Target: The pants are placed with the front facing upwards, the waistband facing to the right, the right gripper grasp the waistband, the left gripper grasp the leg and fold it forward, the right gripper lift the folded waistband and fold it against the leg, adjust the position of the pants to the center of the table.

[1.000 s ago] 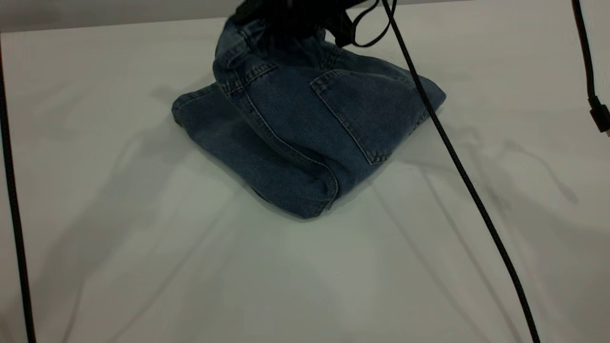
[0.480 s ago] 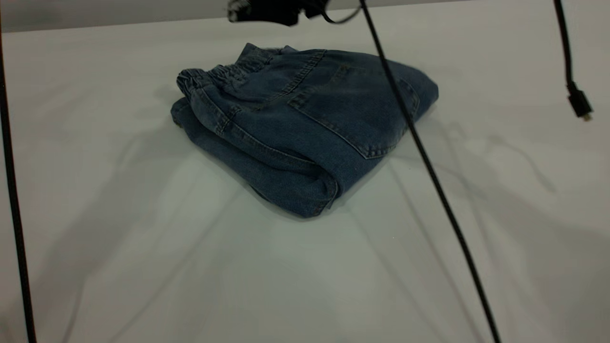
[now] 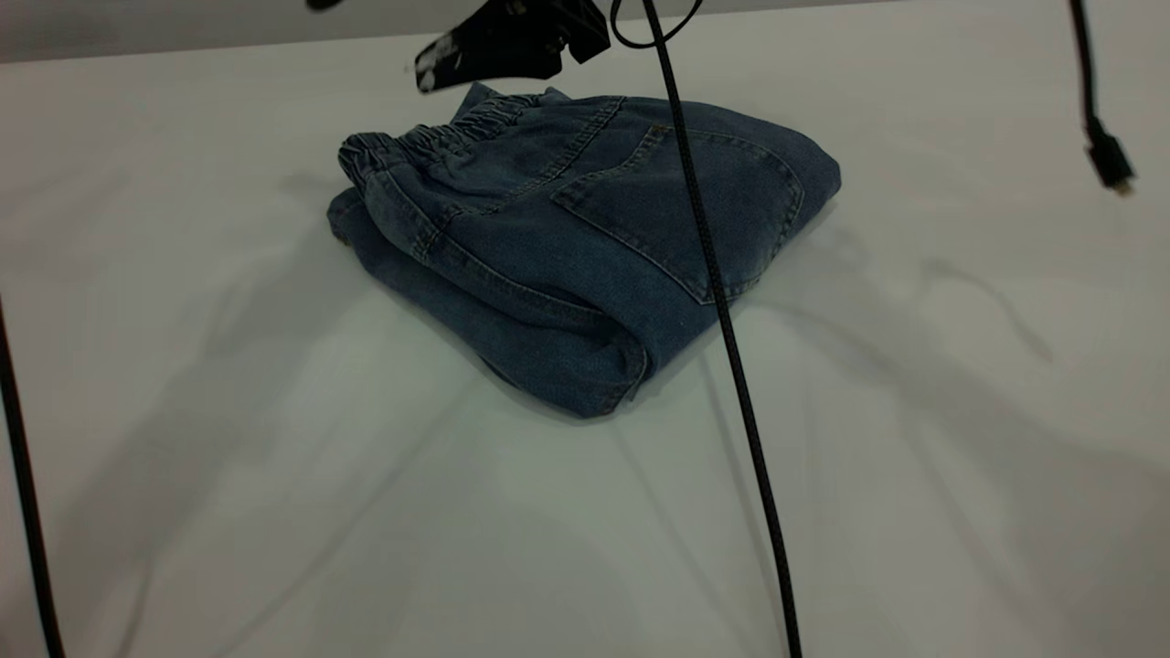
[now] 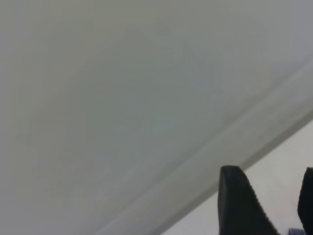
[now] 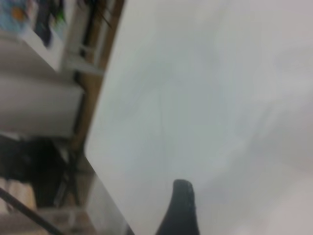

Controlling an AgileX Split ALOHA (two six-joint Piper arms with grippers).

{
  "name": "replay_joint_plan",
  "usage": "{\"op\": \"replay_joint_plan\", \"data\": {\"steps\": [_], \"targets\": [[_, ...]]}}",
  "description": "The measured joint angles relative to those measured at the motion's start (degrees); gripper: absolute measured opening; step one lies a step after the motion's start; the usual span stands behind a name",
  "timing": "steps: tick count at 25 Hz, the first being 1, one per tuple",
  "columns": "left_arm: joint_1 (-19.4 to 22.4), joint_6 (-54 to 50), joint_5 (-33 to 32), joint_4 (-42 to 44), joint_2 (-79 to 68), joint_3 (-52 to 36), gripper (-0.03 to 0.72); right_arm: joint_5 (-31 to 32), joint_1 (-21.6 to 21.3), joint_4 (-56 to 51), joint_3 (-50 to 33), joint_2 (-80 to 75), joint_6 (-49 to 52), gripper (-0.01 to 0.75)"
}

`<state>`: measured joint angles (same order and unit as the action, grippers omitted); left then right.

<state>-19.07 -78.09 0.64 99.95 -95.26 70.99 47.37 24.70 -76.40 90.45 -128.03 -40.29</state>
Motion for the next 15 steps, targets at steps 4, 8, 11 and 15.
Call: {"op": "replay_joint_plan", "data": {"steps": [4,8,11,15], "targets": [[0.1,0.4,-1.0,0.0,2.0,0.0,0.305,2.4,3.3,14.5,4.4,1.9,10.3,0.552],[0.1,-0.9,-2.0,0.0,5.2,0.0,0.304,-0.8,4.6,30.0,6.2,1.7,22.8,0.552],[0.4,-2.0,-1.1,0.0,6.9,0.0,0.293,-3.5,4.4,39.0,7.1,0.7,31.4,0.552],[1.9,-4.5,2.3,0.0,7.6,0.0,0.271,-4.7,4.4,48.7,10.0,-1.9,39.5,0.552]]}}
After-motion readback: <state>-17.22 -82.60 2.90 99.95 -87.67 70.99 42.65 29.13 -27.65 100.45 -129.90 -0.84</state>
